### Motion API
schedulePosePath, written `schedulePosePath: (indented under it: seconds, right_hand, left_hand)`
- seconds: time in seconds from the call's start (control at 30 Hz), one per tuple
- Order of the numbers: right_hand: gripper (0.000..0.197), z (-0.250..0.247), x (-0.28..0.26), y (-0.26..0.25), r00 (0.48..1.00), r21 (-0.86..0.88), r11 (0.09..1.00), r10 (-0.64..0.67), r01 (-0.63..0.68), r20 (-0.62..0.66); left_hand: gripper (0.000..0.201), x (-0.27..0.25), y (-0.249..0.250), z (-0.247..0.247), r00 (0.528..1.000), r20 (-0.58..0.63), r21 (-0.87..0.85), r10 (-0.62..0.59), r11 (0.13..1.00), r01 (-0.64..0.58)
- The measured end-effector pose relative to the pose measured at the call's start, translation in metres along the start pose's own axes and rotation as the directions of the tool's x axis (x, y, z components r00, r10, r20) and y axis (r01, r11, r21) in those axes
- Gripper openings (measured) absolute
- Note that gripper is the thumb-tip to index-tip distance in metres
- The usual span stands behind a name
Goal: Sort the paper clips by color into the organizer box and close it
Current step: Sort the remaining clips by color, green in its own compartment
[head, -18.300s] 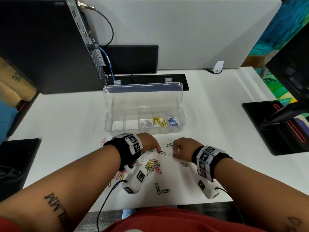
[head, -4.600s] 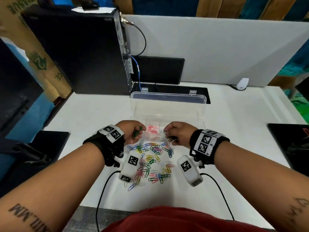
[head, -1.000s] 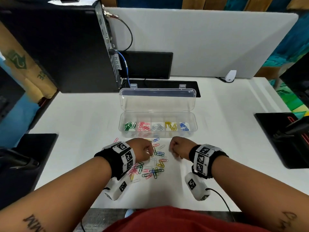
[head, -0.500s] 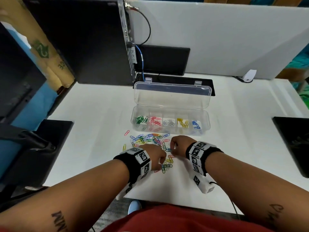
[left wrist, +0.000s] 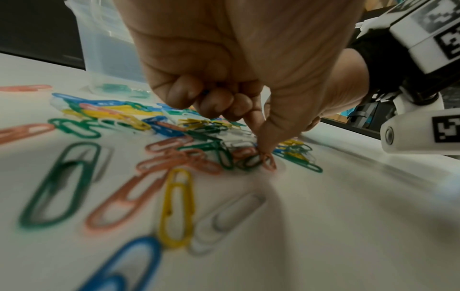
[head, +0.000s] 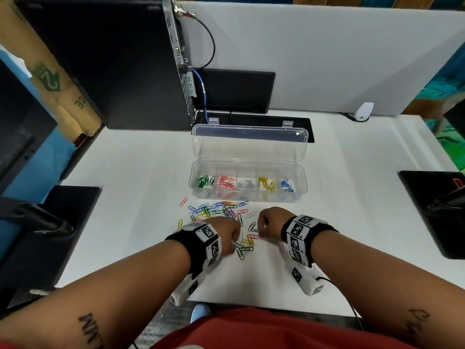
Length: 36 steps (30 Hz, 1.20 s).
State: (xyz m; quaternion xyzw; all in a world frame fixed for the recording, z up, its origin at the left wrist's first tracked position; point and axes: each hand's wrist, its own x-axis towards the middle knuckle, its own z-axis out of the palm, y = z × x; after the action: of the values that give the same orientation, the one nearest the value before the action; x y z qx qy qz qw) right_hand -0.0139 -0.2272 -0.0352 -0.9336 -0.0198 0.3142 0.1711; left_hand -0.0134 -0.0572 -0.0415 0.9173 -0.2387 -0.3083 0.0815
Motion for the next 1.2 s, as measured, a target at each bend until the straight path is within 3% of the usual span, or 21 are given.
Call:
schedulePosePath:
  seconds: [0.27,0.47,0.63,0.83,0.97,1.1,1.2]
  right_hand:
    - [0.03,-0.013,-0.007,0.004,0.998,0.221,0.975,-0.027,0.037,-0.048]
    - [0.028,-0.017,-0.013,0.01,0.991,0.399,0.916,0.016,0.039,-0.134]
    - [0.017,-0.011,-0.016,0.016,0.992,0.551,0.835,0.071,0.0,-0.107]
    - [0.031,-0.012,-0.018,0.02,0.995,0.672,0.737,0.103,-0.072,-0.007]
    - [0.026,-0.017,-0.016,0.02,0.993,0.754,0.651,0.12,-0.092,0.017]
    - [0.025,-0.017,-0.011,0.015,0.989,0.806,0.576,0.133,-0.134,0.07]
    - [0.024,-0.017,-0.01,0.007,0.987,0.782,0.602,0.118,-0.161,0.112]
  left_hand:
    - [0.028,-0.002,0.001,0.0,0.998,-0.024,0.046,0.053,0.998,-0.052]
    - [0.019,0.0,0.011,-0.004,0.998,0.032,0.053,0.051,0.997,-0.053]
    - [0.01,0.0,0.014,-0.004,0.998,0.051,0.026,0.045,0.999,-0.046]
    - [0.007,-0.002,0.008,-0.012,0.995,0.089,-0.101,0.041,0.994,-0.032]
    - [0.024,-0.004,-0.003,-0.022,0.999,0.036,-0.163,-0.005,0.987,0.011]
    - [0.028,-0.008,-0.015,-0.034,0.997,-0.028,-0.303,-0.066,0.951,0.055]
    - [0.016,-0.015,-0.026,-0.037,0.992,-0.038,-0.438,-0.12,0.894,0.092]
